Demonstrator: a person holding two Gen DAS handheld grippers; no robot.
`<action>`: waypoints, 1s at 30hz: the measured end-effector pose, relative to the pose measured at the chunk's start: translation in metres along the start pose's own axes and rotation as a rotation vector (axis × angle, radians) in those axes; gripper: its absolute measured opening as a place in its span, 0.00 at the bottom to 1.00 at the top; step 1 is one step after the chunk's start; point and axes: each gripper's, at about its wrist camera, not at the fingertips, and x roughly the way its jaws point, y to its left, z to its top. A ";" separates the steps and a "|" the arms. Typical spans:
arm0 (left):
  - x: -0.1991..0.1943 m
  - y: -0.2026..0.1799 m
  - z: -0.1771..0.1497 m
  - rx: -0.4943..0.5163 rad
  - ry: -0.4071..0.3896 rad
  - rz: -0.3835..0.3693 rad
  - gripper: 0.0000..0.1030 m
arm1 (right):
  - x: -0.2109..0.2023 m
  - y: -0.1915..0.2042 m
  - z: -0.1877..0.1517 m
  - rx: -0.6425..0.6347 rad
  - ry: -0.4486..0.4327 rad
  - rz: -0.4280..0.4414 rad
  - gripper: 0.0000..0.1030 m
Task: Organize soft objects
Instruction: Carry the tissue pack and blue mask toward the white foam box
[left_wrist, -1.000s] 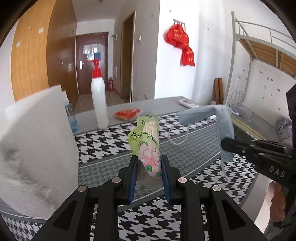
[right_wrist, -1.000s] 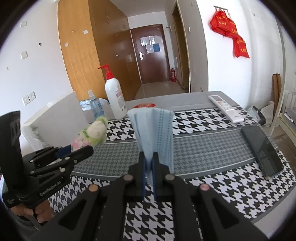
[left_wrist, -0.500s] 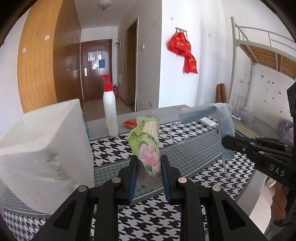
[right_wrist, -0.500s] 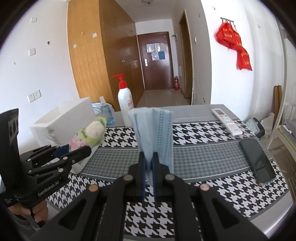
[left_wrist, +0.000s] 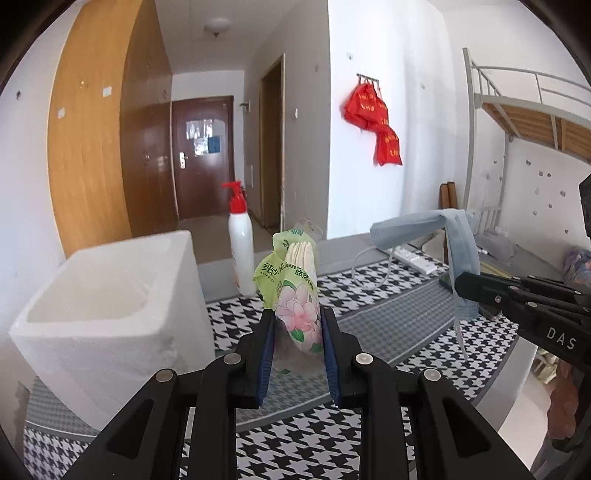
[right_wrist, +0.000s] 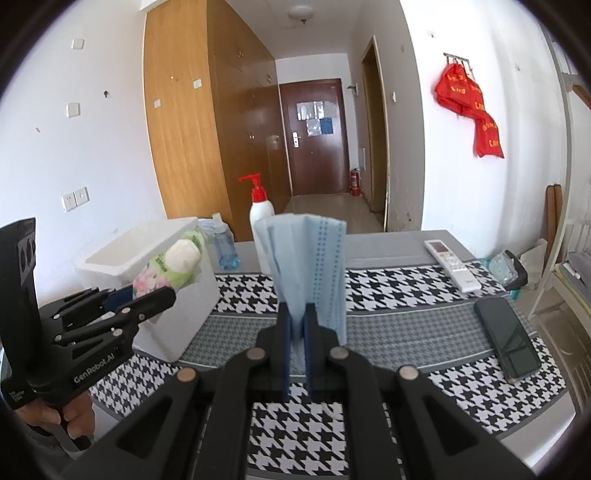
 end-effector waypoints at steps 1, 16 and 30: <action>-0.001 0.001 0.002 -0.001 -0.002 0.005 0.25 | 0.000 0.001 0.002 0.004 -0.002 0.005 0.08; -0.028 0.019 0.016 -0.025 -0.054 0.054 0.25 | 0.001 0.023 0.016 -0.032 -0.013 0.007 0.08; -0.046 0.050 0.025 -0.069 -0.081 0.153 0.25 | 0.009 0.047 0.025 -0.069 -0.012 0.047 0.08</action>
